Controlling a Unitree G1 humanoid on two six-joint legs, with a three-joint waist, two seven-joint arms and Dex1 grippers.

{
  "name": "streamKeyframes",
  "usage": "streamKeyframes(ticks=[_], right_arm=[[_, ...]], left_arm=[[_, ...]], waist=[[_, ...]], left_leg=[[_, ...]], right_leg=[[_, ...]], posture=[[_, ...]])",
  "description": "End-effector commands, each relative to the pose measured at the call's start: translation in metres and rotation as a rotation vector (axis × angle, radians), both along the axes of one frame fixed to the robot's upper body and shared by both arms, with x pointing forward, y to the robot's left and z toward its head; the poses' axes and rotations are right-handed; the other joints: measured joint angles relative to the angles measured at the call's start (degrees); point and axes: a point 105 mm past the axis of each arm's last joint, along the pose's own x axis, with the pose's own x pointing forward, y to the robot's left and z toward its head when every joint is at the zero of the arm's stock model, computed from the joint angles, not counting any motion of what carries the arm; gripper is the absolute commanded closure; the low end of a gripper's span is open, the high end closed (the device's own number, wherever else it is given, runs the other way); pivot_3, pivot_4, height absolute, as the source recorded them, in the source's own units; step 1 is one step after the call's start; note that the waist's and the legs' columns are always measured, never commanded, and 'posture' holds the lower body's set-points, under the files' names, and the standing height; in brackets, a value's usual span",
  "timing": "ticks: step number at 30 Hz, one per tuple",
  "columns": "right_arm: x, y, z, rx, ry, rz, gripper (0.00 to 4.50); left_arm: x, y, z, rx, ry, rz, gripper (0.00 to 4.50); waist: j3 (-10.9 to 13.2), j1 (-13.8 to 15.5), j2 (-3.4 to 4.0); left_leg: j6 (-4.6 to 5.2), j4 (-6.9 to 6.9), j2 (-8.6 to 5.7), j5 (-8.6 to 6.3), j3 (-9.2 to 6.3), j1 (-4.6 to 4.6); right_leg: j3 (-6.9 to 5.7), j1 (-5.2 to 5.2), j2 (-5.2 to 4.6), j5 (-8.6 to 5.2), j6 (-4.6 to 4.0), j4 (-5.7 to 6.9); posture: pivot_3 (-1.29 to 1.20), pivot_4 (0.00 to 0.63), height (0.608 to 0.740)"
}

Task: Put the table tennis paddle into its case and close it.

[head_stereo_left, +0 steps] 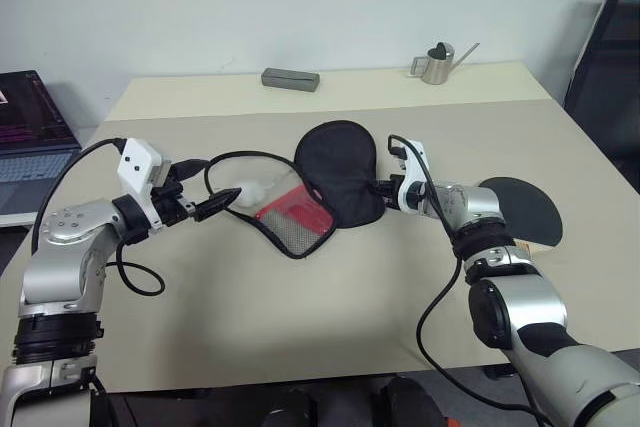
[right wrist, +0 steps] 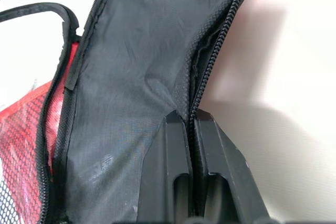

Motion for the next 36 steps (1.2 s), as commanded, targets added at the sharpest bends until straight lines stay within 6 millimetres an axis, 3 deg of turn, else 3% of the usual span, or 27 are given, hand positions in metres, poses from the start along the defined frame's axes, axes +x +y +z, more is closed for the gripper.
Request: streamKeyframes(ticks=[1,8,18,25,36], right_arm=[[0.003,-0.014,0.025,0.024,-0.062,-0.058,4.47],[-0.011,-0.035,0.026,0.05,-0.024,-0.181,4.47],[-0.046,-0.024,0.015,0.08,0.055,-0.23,4.47],[-0.049,-0.031,0.011,0.066,0.066,-0.26,4.47],[-0.033,-0.054,0.007,-0.038,0.022,-0.262,4.47]], left_arm=[[0.003,-0.004,0.013,0.015,-0.053,-0.019,0.0],[0.007,-0.013,0.013,0.009,-0.054,-0.053,0.0],[0.011,-0.026,0.012,-0.004,-0.048,-0.109,0.0],[0.013,-0.03,0.011,-0.002,-0.043,-0.125,0.0],[0.013,-0.031,0.009,0.002,-0.038,-0.13,0.0]], waist=[[0.0,0.02,0.0],[0.0,0.17,-0.01],[-0.01,0.07,-0.01],[-0.01,0.11,-0.01],[-0.01,0.09,-0.01]], left_leg=[[0.0,0.0,0.0,0.0,0.0,0.0],[0.0,0.01,0.0,0.0,0.01,-0.01],[0.01,0.02,0.01,0.0,0.03,0.02],[0.08,0.03,0.0,-0.02,0.03,0.03],[0.13,0.02,0.0,-0.05,0.06,0.03]], right_leg=[[0.0,0.0,0.0,0.0,0.0,0.0],[0.0,-0.01,0.0,0.0,0.0,0.05],[0.04,-0.06,0.0,0.0,0.0,0.19],[0.04,-0.05,0.01,0.0,0.0,0.22],[0.05,-0.05,0.02,0.0,0.0,0.21]], posture=[[0.0,0.15,0.74],[0.0,0.15,0.74],[0.0,0.15,0.74],[0.0,0.15,0.74],[0.0,0.15,0.74]])
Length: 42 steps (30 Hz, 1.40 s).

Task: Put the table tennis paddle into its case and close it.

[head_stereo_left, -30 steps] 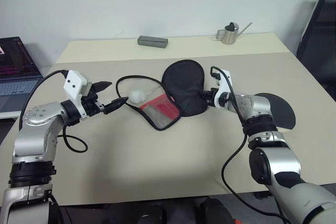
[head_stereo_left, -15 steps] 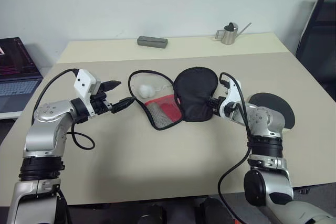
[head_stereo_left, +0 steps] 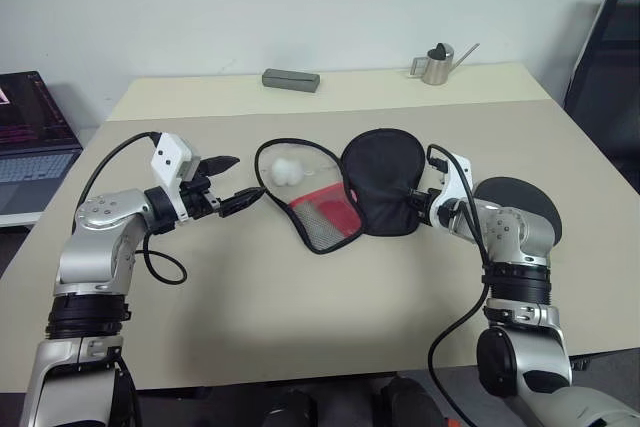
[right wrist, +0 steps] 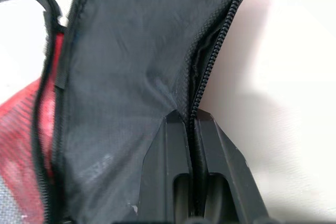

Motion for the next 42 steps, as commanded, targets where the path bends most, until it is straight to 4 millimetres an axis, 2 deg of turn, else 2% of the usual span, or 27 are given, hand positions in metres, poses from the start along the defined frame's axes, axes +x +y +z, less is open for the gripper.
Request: streamKeyframes(ticks=[1,15,24,25,26,31,37,42], right_arm=[[0.009,0.001,0.017,-0.034,-0.078,0.026,4.47],[0.036,-0.004,0.033,-0.172,-0.17,0.1,4.47],[0.04,-0.006,0.033,-0.175,-0.166,0.095,4.47],[0.041,-0.008,0.033,-0.183,-0.169,0.086,4.0],[0.041,-0.009,0.033,-0.193,-0.173,0.084,3.84],[0.045,-0.017,0.038,-0.251,-0.21,0.063,2.12],[0.049,-0.034,0.057,-0.352,-0.333,0.016,2.12],[0.037,-0.046,0.071,-0.361,-0.392,0.044,2.12]], left_arm=[[0.001,-0.001,0.012,0.009,-0.05,-0.007,0.0],[0.002,-0.003,0.011,0.013,-0.047,-0.009,0.0],[0.002,-0.003,0.011,0.013,-0.047,-0.012,0.0],[0.002,-0.004,0.011,0.013,-0.048,-0.012,0.0],[0.002,-0.004,0.011,0.013,-0.048,-0.013,0.0],[0.003,-0.005,0.011,0.011,-0.049,-0.017,0.0],[0.003,-0.01,0.012,-0.001,-0.055,-0.03,0.0],[0.002,-0.02,0.019,-0.041,-0.074,-0.059,0.0]], waist=[[0.0,-0.05,0.0],[0.0,-0.07,0.0],[0.0,-0.06,-0.01],[0.0,-0.06,-0.01],[0.0,-0.06,-0.01],[0.0,-0.06,-0.01],[0.0,-0.05,-0.01],[0.0,0.08,-0.01]], left_leg=[[0.0,0.0,0.0,0.0,0.01,0.0],[-0.02,0.0,0.0,0.02,0.01,0.0],[-0.11,0.0,0.0,0.06,0.01,-0.01],[-0.11,0.0,0.0,0.07,0.0,-0.01],[-0.11,0.0,0.0,0.07,0.0,-0.01],[-0.11,0.0,0.0,0.07,0.01,-0.01],[-0.12,0.0,0.0,0.07,0.01,-0.01],[-0.11,0.01,0.0,0.07,0.01,-0.03]], right_leg=[[0.01,0.0,0.0,0.0,0.0,0.0],[0.0,0.0,0.0,0.0,0.0,-0.02],[0.0,0.0,0.0,0.0,0.0,-0.02],[0.0,0.0,0.0,0.0,0.0,-0.02],[-0.01,0.0,0.0,0.0,0.0,-0.02],[0.0,0.0,0.0,0.0,0.0,-0.02],[0.0,0.0,0.0,0.0,0.0,-0.02],[-0.01,0.0,0.0,0.0,0.0,-0.05]], posture=[[0.0,0.15,0.74],[0.0,0.15,0.74],[0.0,0.15,0.74],[0.0,0.15,0.74],[0.0,0.15,0.74],[0.0,0.15,0.74],[0.0,0.15,0.74],[0.0,0.15,0.74]])
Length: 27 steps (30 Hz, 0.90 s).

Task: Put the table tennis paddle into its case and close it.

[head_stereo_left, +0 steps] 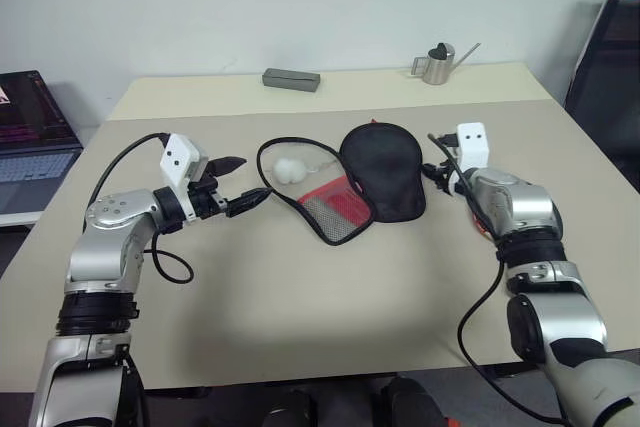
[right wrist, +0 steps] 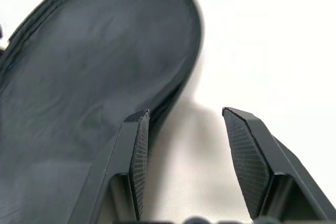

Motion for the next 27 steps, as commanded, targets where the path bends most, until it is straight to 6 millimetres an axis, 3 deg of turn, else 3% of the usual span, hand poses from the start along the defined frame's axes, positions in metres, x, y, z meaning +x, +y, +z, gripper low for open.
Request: streamKeyframes(ticks=[1,2,5,9,10,14,19,27], right_arm=[[-0.011,-0.005,0.027,-0.01,-0.099,0.05,2.12],[-0.016,-0.007,0.028,-0.018,-0.103,0.057,2.12],[-0.031,-0.021,0.033,-0.022,-0.11,0.053,1.53],[-0.052,-0.041,0.036,-0.033,-0.115,-0.015,0.15],[-0.056,-0.044,0.036,-0.036,-0.113,-0.027,0.07],[-0.082,-0.051,0.031,-0.024,-0.096,-0.094,0.07],[-0.126,-0.054,0.004,-0.041,-0.03,-0.197,0.07],[-0.161,-0.068,-0.027,-0.08,0.045,-0.342,0.07]], left_arm=[[-0.001,-0.011,0.023,-0.015,-0.08,-0.04,0.0],[-0.002,-0.013,0.023,-0.014,-0.083,-0.049,0.0],[-0.001,-0.022,0.026,-0.02,-0.092,-0.079,0.0],[0.001,-0.033,0.027,-0.021,-0.095,-0.12,0.0],[0.002,-0.035,0.027,-0.021,-0.095,-0.128,0.0],[0.005,-0.046,0.027,-0.027,-0.092,-0.169,0.0],[0.011,-0.065,0.024,-0.025,-0.084,-0.248,0.0],[0.016,-0.092,0.025,-0.022,-0.08,-0.366,0.0]], waist=[[0.0,0.01,-0.01],[0.0,-0.02,-0.01],[0.0,0.1,-0.01],[0.0,0.19,-0.01],[0.0,0.29,-0.01],[0.0,0.34,-0.02],[-0.01,1.24,-0.03],[-0.03,2.02,-0.07]], left_leg=[[0.0,0.0,0.0,0.0,-0.01,0.0],[0.0,-0.01,0.01,0.0,-0.02,0.0],[0.01,0.0,0.01,-0.01,-0.02,-0.01],[0.11,0.01,0.0,-0.06,0.01,0.0],[0.11,0.01,0.0,-0.06,-0.02,-0.01],[0.12,0.01,0.02,-0.07,-0.01,0.01],[0.13,0.01,-0.01,-0.07,-0.03,-0.01],[0.21,0.06,-0.01,-0.1,-0.07,0.03]], right_leg=[[0.0,0.0,0.0,0.0,0.0,0.0],[-0.02,0.0,0.0,0.0,0.0,-0.01],[-0.03,0.02,0.0,0.0,0.0,-0.02],[0.01,0.03,0.0,0.0,0.0,-0.01],[-0.03,0.04,0.0,0.0,0.0,-0.01],[-0.01,0.04,0.01,0.0,0.0,0.0],[-0.03,0.07,0.0,0.0,0.0,-0.01],[-0.06,0.13,0.03,0.0,0.0,0.04]], posture=[[0.0,0.15,0.74],[0.0,0.15,0.74],[0.0,0.15,0.74],[0.0,0.15,0.74],[0.0,0.15,0.74],[0.0,0.15,0.74],[0.0,0.15,0.74],[0.0,0.15,0.74]])
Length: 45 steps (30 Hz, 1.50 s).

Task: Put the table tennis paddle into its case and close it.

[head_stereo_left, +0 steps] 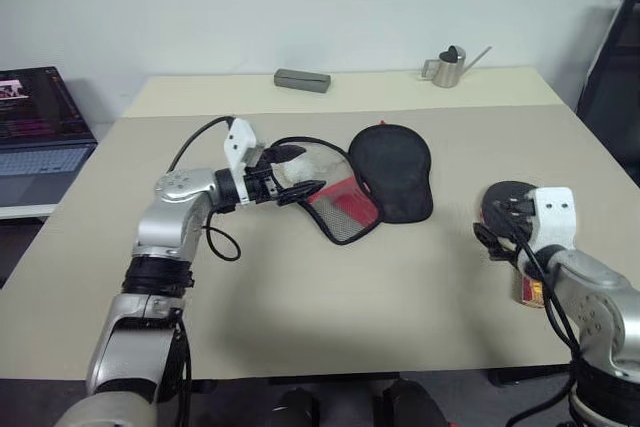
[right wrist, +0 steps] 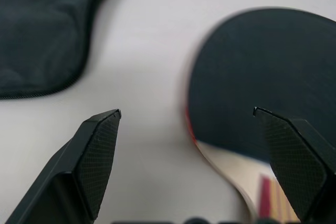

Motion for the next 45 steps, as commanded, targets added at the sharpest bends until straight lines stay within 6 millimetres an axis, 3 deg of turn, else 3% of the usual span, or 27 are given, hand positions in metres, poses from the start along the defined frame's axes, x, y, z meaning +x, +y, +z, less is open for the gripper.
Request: streamKeyframes(ticks=[1,8,17,29,36,39,45], right_arm=[[-0.013,-0.015,0.004,-0.043,-0.034,-0.095,0.07],[-0.027,-0.021,-0.008,-0.059,-0.002,-0.163,0.07],[-0.028,-0.026,-0.023,-0.005,0.04,-0.219,0.07],[-0.033,-0.028,-0.035,-0.001,0.081,-0.241,0.07],[-0.027,-0.032,-0.041,-0.009,0.087,-0.246,0.07],[-0.025,-0.033,-0.047,0.0,0.105,-0.252,0.61],[-0.022,-0.029,-0.056,0.018,0.145,-0.244,2.64]], left_arm=[[-0.001,-0.013,0.014,0.009,-0.053,-0.07,0.0],[-0.013,-0.035,0.012,0.048,-0.036,-0.222,0.0],[-0.032,-0.062,0.019,0.067,-0.045,-0.381,0.0],[-0.064,-0.068,0.03,0.083,-0.02,-0.556,0.0],[-0.064,-0.068,0.027,0.093,-0.023,-0.544,0.0],[-0.063,-0.066,0.027,0.096,-0.027,-0.532,0.0],[-0.062,-0.063,0.026,0.102,-0.032,-0.511,0.0]], waist=[[-0.01,0.05,-0.01],[-0.01,-0.2,-0.01],[-0.01,-0.21,-0.01],[-0.02,-0.21,-0.01],[-0.07,-0.18,-0.06],[-0.14,-0.18,-0.19],[-0.15,0.1,-0.22]], left_leg=[[0.0,0.0,0.0,0.0,-0.01,0.0],[0.0,-0.01,0.02,0.0,0.03,0.04],[0.01,0.0,0.02,0.0,0.02,0.04],[0.01,0.0,0.04,0.01,0.01,0.06],[0.02,0.02,0.04,0.01,0.03,0.14],[0.02,0.01,0.04,0.01,0.03,0.24],[0.05,-0.09,0.06,-0.01,-0.06,1.08]], right_leg=[[-0.01,0.01,0.0,0.0,0.0,0.0],[0.04,0.01,0.06,0.0,0.0,0.01],[0.04,0.03,0.07,0.0,0.0,0.02],[0.04,0.04,0.08,0.0,0.0,0.01],[0.06,0.14,0.08,0.01,-0.01,0.01],[0.05,0.25,0.08,0.02,-0.02,0.01],[-0.06,1.29,0.15,0.1,0.09,-0.58]], posture=[[0.0,0.15,0.74],[0.0,0.15,0.74],[0.0,0.15,0.74],[0.0,0.15,0.74],[0.0,0.15,0.74],[0.0,0.15,0.74],[0.0,0.15,0.74]])
